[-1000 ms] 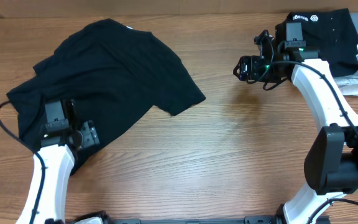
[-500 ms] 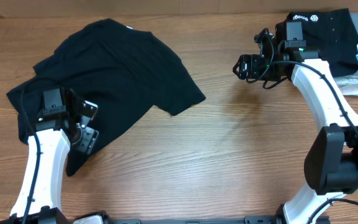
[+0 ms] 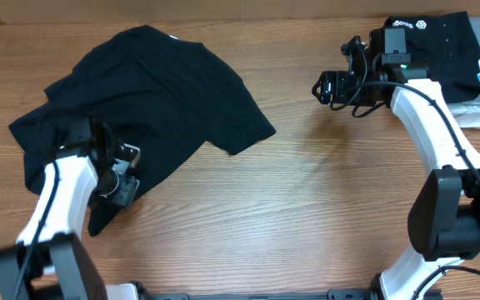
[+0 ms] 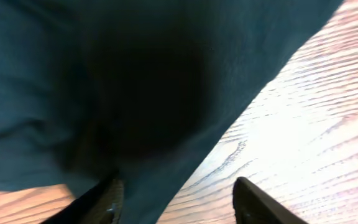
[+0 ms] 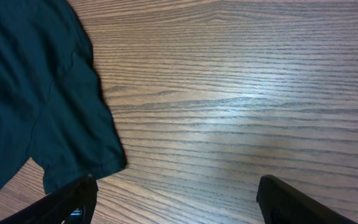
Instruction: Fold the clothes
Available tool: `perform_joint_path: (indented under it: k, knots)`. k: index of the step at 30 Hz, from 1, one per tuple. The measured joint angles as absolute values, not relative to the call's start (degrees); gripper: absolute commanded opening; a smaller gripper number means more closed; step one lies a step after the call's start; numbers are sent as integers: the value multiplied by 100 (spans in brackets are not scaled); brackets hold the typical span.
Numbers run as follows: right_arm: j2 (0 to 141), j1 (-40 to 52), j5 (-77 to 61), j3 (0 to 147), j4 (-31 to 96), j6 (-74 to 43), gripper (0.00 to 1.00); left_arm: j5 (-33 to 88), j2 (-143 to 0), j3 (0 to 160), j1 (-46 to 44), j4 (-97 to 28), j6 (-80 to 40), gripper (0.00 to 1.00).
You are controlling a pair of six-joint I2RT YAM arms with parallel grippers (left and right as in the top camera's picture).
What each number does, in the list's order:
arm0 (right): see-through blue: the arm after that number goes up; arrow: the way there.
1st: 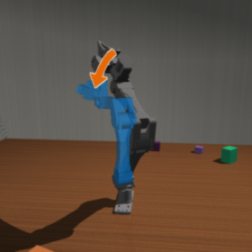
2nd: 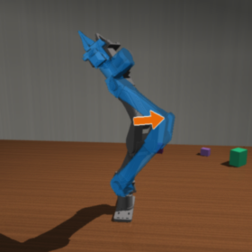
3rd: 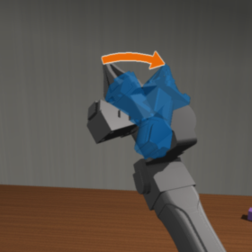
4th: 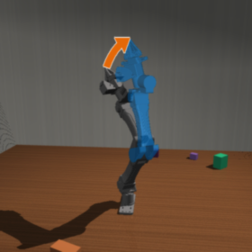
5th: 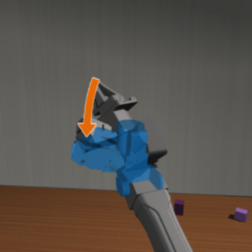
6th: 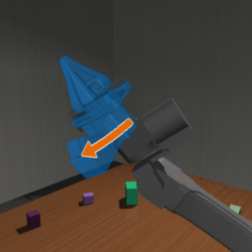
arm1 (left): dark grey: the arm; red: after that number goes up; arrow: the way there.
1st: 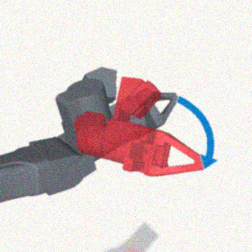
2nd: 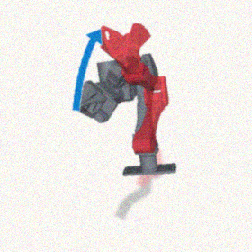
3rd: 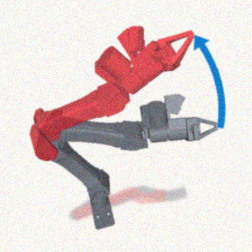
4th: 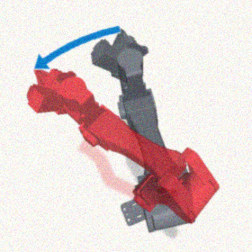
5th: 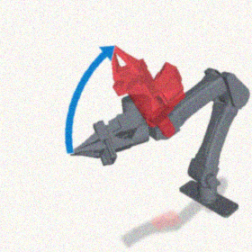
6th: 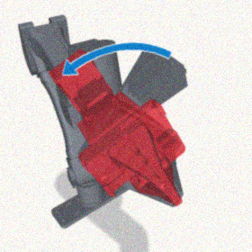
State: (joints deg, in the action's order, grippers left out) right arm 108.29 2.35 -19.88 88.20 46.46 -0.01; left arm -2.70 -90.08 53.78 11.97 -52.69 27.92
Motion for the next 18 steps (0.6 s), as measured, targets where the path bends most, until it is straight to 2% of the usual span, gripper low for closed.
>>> perform_joint_path:
  k: [4,8,9,13,18]
  knots:
    - [10829,233,-1988,8820,4648,-1,86,-255,-9498,5376,1197,-5162,2528,47]
    - [10829,233,-1992,8820,4648,-5,79,-231,-9679,5371,1197,-4950,2303,9]
    - [10829,235,-1994,8820,4650,-10,75,-198,-9679,5371,1197,-4917,2268,4]
    - [10829,235,-2010,8820,4705,-60,64,274,-9679,5371,1197,-4757,2217,4]
    - [10838,257,-2012,8820,4956,-244,63,834,-9679,5371,1197,-4442,1664,4]
